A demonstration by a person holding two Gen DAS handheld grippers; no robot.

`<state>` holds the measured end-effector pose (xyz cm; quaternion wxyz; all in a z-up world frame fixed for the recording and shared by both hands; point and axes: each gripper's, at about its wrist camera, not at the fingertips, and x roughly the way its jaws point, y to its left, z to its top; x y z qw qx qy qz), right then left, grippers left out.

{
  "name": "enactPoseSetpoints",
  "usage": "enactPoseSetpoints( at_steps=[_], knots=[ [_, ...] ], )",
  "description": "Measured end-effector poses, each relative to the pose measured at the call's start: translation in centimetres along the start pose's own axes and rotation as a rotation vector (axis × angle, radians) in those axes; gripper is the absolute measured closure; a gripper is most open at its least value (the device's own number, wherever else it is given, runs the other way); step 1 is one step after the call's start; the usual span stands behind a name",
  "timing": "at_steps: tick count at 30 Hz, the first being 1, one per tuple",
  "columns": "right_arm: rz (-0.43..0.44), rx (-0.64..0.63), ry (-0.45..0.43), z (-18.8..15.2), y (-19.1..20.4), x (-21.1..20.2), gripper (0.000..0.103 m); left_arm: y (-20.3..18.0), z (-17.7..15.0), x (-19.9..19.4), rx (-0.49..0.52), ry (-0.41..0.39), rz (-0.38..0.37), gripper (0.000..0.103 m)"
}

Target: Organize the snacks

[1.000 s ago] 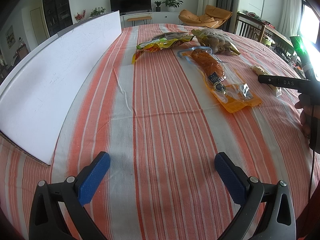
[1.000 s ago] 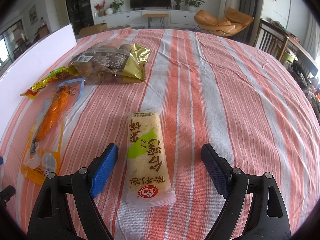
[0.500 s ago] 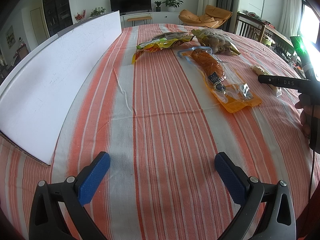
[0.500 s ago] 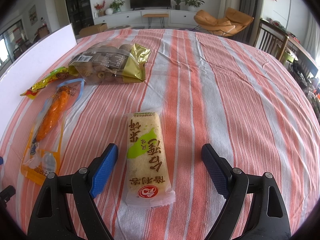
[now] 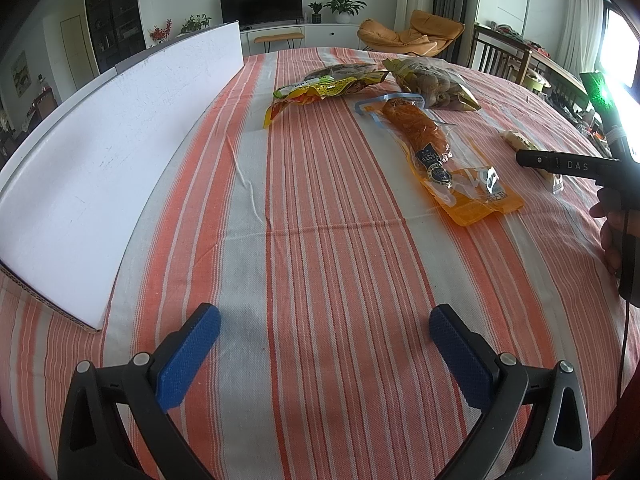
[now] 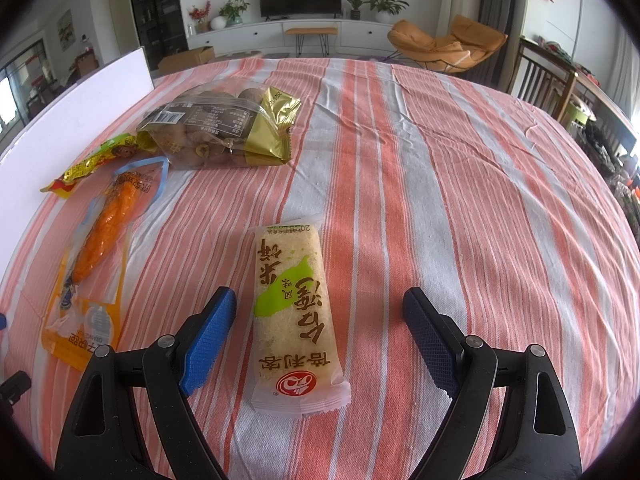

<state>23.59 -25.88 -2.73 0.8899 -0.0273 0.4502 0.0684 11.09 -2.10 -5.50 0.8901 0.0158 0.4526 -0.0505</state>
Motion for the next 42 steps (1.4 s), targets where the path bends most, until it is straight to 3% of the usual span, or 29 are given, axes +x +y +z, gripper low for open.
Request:
enactPoseSetpoints(
  at_steps=[42],
  knots=[
    [0.001, 0.001, -0.001, -0.05, -0.08, -0.02, 0.016, 0.25, -0.11, -0.11, -0.021, -0.003, 0.019, 0.0]
  ],
)
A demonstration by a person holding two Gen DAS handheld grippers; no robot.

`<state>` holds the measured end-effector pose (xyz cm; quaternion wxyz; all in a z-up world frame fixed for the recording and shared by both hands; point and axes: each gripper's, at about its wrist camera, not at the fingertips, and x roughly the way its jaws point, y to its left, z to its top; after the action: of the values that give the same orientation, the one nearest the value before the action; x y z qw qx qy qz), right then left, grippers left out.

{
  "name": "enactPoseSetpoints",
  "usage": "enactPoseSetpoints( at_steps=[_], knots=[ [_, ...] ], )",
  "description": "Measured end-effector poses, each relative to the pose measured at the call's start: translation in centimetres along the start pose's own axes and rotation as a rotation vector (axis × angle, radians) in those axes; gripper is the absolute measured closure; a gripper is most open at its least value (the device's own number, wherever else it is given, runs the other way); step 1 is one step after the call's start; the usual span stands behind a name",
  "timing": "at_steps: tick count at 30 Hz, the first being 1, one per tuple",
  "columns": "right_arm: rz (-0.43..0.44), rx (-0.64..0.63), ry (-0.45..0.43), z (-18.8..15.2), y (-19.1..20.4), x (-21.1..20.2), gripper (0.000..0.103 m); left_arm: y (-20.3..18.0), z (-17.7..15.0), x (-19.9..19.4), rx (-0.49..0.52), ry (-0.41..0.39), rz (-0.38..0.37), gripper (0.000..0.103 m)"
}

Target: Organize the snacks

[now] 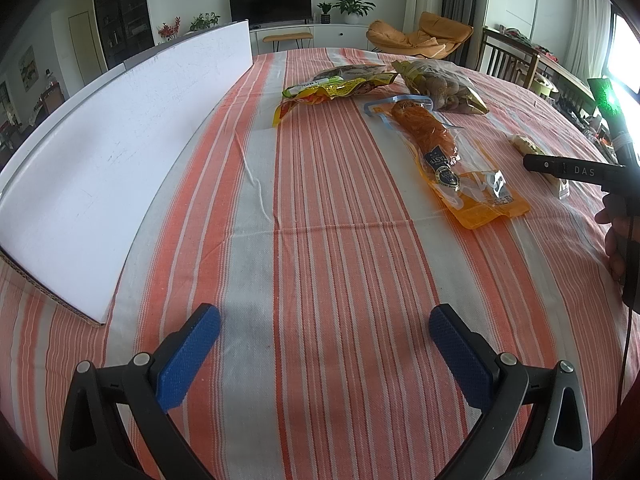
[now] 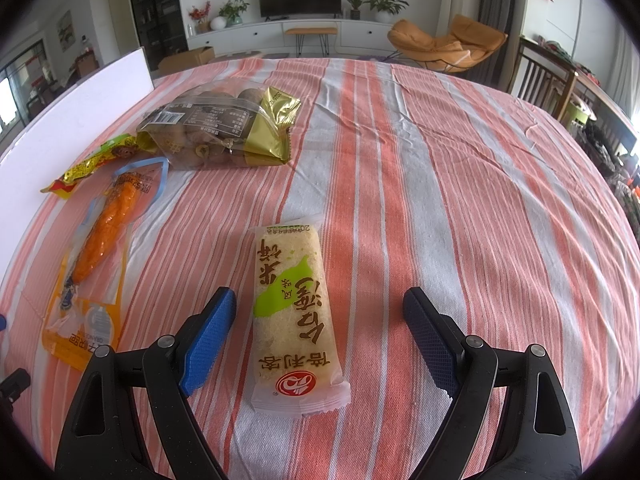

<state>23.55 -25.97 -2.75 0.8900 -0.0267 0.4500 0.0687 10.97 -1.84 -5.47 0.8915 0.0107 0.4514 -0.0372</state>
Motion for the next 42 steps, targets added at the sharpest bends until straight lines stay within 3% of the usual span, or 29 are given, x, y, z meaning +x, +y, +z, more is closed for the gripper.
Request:
enactPoseSetpoints(
  at_steps=[16, 19, 20, 23, 25, 29, 32, 36, 38, 39, 42],
  knots=[
    [0.0, 0.0, 0.0, 0.0, 0.0, 0.0, 0.016, 0.0, 0.0, 0.0, 0.001, 0.001, 0.0, 0.0],
    [0.0, 0.001, 0.0, 0.0, 0.0, 0.0, 0.016, 0.0, 0.4, 0.2, -0.012, 0.036, 0.005, 0.0],
    [0.0, 0.0, 0.0, 0.0, 0.0, 0.0, 0.016, -0.1, 0.9, 0.2, -0.037, 0.065, -0.011, 0.0],
    [0.001, 0.001, 0.0, 0.0, 0.0, 0.0, 0.015, -1.3, 3.3, 0.0, -0.088, 0.09, -0.157, 0.0],
    [0.0, 0.001, 0.0, 0.0, 0.1, 0.0, 0.015, -3.7, 6.2, -0.3, -0.042, 0.063, -0.18, 0.0],
    [0.0, 0.0, 0.0, 0.0, 0.0, 0.0, 0.015, -7.8, 11.6, 2.5, 0.051, 0.108, -0.163, 0.0],
    [0.0, 0.0, 0.0, 0.0, 0.0, 0.0, 0.015, -8.1, 14.9, 6.3, -0.058, 0.14, -0.135, 0.0],
    [0.0, 0.0, 0.0, 0.0, -0.1, 0.0, 0.015, -8.6, 16.6, 11.1, -0.104, 0.22, -0.053, 0.0],
    [0.0, 0.0, -0.001, 0.0, 0.0, 0.0, 0.015, -9.3, 16.4, 11.6, -0.047, 0.179, -0.01, 0.009],
    [0.0, 0.0, 0.0, -0.1, -0.1, 0.0, 0.015, -9.6, 16.3, 11.4, -0.008, 0.152, 0.009, 0.019],
    [0.0, 0.001, -0.001, 0.0, 0.0, 0.0, 0.015, -8.9, 15.1, 10.1, 0.035, 0.112, -0.017, 0.033]
  ],
)
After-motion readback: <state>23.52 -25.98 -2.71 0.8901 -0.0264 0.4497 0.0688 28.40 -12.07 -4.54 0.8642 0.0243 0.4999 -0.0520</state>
